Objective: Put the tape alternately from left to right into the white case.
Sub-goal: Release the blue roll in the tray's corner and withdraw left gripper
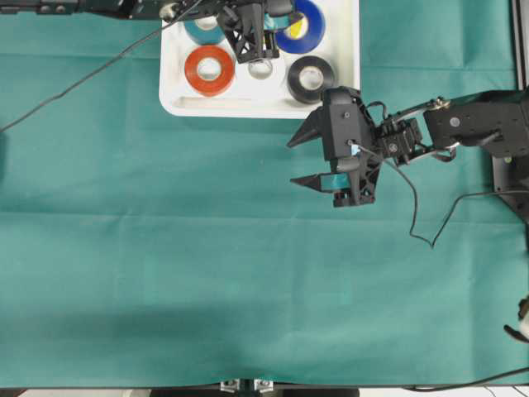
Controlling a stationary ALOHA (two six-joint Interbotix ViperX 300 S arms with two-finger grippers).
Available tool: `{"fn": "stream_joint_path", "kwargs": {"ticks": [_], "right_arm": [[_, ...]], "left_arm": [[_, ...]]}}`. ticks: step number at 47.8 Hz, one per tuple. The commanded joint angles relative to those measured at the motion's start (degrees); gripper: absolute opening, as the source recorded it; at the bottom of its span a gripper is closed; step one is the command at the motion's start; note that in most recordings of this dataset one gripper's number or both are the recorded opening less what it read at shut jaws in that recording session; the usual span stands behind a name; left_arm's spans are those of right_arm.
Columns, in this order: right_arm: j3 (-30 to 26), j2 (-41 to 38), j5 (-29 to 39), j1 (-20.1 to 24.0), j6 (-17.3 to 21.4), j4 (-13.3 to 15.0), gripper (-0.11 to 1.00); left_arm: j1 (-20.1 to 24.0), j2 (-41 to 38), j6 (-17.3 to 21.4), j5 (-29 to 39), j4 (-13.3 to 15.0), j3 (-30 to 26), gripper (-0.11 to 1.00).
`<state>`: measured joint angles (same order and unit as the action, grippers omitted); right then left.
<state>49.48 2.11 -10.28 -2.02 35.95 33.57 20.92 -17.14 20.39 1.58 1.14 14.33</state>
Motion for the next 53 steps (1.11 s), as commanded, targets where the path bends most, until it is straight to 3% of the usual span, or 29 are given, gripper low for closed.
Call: {"fn": "stream_joint_path", "kwargs": {"ticks": [1,27,33,44,53], "right_arm": [[-0.4,0.4,-0.4,0.1,0.0,0.1,0.76],[-0.5,0.4,-0.4,0.1,0.0,0.0,0.76],[-0.4,0.4,-0.4,0.1,0.0,0.1,0.76],[-0.4,0.4,-0.4,0.1,0.0,0.1,0.76],[-0.4,0.4,-0.4,0.1,0.0,0.0,0.76]], "left_arm": [[-0.4,1.2,0.6,-0.3,0.1,-1.6,-0.03],[-0.7,1.1,0.4,1.8,0.2,-2.0,-0.01],[-0.7,1.1,0.4,2.2,0.3,-1.7,0.19],[-0.6,1.7,0.5,2.5,0.3,-0.8,0.84],[-0.6,2.4,0.5,2.5,0.2,0.1,0.85]]}}
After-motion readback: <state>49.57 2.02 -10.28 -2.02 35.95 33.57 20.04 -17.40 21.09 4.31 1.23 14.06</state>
